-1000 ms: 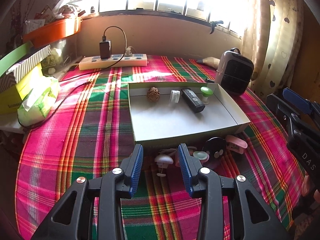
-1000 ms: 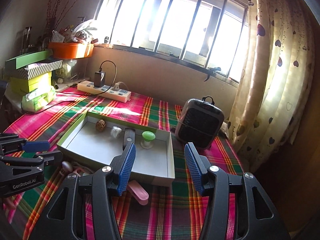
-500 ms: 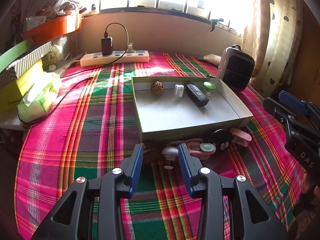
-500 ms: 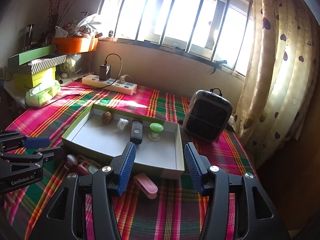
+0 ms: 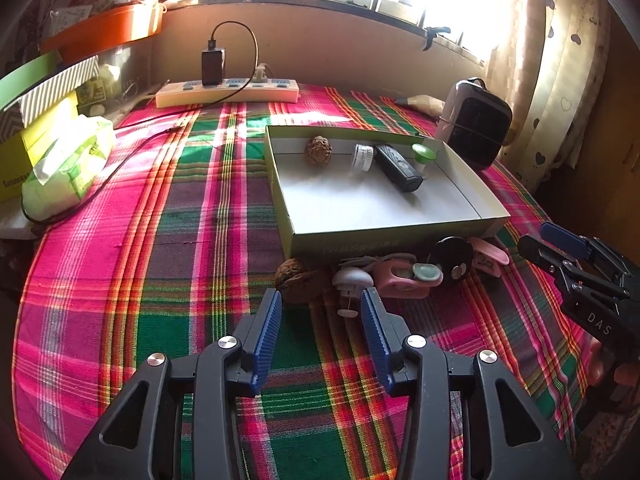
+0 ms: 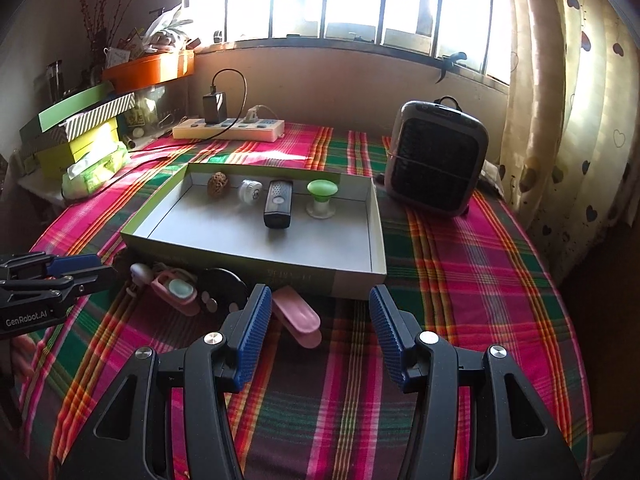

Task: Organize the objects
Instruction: 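Move the right gripper over the pink clip while the left gripper approaches the second walnut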

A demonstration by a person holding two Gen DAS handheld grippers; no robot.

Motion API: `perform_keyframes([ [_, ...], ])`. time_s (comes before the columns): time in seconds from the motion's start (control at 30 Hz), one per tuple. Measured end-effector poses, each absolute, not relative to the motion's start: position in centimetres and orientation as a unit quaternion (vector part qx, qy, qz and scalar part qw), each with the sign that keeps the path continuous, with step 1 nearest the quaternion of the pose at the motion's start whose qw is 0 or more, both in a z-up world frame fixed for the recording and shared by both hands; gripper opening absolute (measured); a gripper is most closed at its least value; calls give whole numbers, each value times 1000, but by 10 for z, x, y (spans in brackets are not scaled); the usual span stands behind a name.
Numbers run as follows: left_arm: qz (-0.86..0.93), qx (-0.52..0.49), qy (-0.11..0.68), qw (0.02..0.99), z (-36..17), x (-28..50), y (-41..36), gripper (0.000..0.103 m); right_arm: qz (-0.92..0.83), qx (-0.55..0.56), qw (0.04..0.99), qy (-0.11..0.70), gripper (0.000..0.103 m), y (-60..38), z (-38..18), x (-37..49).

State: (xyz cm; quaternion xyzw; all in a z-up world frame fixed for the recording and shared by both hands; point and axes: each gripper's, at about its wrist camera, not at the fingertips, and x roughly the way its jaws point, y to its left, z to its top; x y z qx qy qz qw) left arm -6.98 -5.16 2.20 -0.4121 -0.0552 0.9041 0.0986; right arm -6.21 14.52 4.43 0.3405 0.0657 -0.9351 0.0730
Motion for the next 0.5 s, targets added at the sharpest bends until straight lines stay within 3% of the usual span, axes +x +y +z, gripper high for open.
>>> perform_keyframes([
  [0.5, 900, -423, -73, 81, 14, -90, -64, 40, -913, 394, 100, 38, 52, 152, 20, -85],
])
